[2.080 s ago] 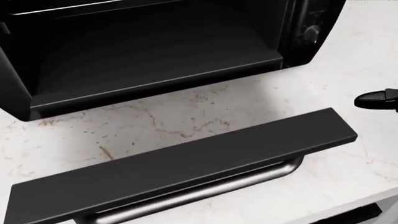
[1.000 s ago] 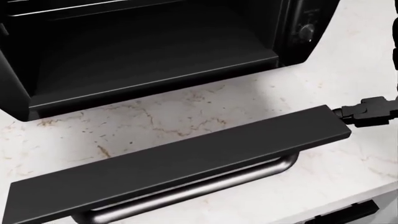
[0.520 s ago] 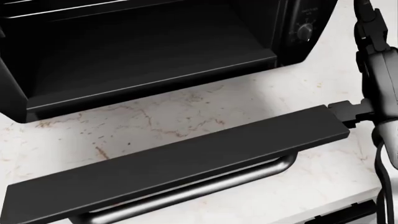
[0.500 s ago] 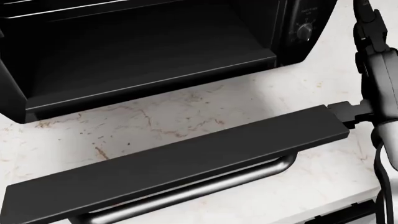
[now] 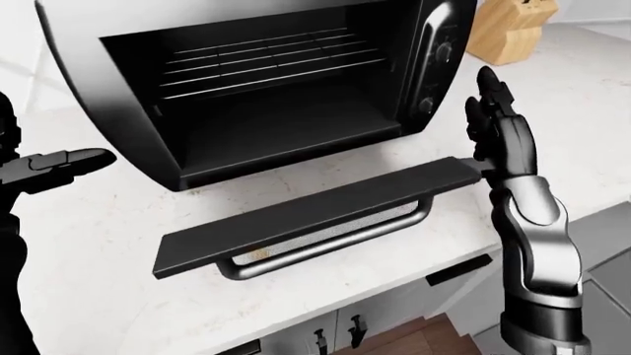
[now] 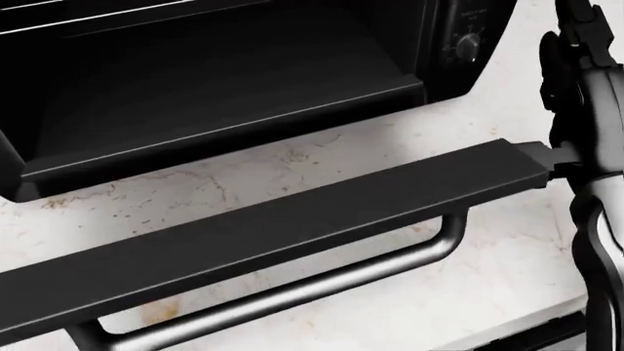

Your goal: Close the toaster oven door.

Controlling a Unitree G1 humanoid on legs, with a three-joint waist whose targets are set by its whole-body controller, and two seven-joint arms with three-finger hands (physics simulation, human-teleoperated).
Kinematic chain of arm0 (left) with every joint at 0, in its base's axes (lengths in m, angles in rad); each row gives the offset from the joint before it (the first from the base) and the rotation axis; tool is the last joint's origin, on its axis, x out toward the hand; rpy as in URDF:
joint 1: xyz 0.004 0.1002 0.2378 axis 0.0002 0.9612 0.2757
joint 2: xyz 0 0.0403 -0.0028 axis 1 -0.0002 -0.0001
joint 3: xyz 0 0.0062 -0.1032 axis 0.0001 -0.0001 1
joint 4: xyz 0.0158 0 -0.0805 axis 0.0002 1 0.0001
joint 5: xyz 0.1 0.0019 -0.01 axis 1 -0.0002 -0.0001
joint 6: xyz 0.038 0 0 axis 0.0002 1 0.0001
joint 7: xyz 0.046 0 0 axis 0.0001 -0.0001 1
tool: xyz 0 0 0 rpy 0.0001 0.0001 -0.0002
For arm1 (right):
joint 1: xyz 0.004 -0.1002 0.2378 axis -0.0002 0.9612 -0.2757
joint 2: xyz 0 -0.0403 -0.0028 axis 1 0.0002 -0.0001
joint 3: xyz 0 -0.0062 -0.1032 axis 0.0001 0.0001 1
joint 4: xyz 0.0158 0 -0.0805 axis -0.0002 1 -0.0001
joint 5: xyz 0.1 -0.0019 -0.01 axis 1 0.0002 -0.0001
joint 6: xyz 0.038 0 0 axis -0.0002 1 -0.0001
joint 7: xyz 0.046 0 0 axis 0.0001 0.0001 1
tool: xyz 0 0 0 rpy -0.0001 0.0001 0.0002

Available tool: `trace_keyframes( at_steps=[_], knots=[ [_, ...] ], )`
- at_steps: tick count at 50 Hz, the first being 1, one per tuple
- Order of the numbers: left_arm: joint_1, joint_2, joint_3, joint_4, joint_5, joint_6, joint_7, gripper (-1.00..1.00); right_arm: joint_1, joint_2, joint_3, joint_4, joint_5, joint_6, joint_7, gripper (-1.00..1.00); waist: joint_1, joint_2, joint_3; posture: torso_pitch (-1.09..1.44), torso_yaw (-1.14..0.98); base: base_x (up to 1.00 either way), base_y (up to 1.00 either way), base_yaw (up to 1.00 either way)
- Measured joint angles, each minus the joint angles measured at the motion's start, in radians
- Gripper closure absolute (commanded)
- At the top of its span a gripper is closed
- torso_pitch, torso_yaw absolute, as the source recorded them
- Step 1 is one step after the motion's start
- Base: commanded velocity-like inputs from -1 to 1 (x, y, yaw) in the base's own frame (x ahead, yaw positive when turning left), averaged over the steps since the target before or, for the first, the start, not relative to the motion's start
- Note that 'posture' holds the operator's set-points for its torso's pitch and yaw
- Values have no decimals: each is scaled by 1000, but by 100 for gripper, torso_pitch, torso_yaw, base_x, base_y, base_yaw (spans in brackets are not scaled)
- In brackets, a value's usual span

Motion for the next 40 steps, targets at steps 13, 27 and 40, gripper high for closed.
trace_keyframes(
  at_steps=[13,27,40],
  knots=[
    [-2,6,4,5,-3,-1,3,-100,-68,-6,1,-14,75,40,-141,-100,3,-2,2,0,0,0,0,0],
    [4,5,6,2,-4,-1,0,-100,-120,-9,21,35,117,40,-253,-100,2,-1,5,0,0,0,0,0],
    [1,8,7,2,-7,2,2,-100,-223,-13,43,146,114,14,-364,-100,7,-5,4,0,0,0,0,0]
  ],
)
